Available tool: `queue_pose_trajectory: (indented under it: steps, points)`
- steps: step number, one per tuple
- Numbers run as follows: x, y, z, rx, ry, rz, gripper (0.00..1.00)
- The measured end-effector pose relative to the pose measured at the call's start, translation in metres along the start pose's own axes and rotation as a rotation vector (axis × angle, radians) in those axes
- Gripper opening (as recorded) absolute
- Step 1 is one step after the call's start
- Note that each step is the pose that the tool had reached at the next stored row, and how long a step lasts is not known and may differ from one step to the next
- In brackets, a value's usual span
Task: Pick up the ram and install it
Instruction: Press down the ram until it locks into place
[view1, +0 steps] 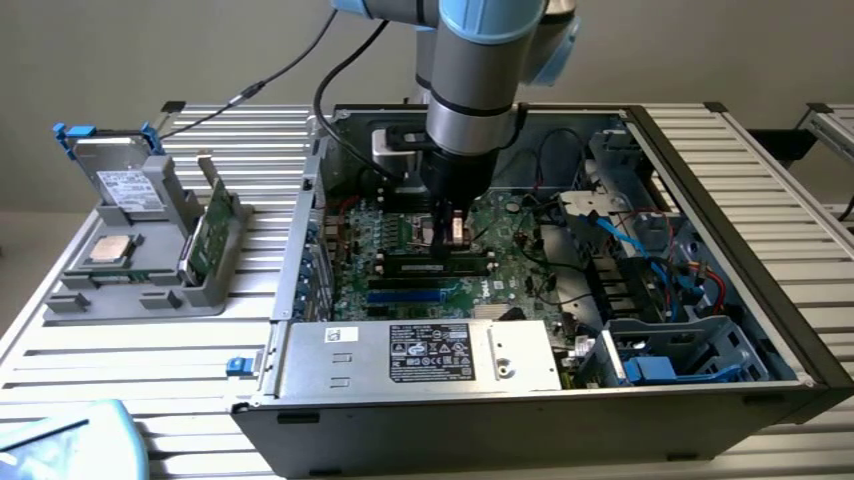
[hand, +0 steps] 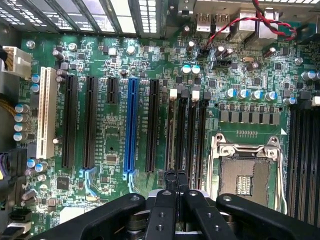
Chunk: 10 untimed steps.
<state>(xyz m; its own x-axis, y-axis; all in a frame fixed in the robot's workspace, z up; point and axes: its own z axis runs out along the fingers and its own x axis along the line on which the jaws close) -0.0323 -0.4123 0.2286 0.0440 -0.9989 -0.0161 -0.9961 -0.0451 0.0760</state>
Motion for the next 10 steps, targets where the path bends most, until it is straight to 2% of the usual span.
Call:
queue_pose_trajectory:
  steps: [10]
  points:
    - [0.0, -0.0002, 0.0038, -0.0003, 0.0003, 0.002, 0.11]
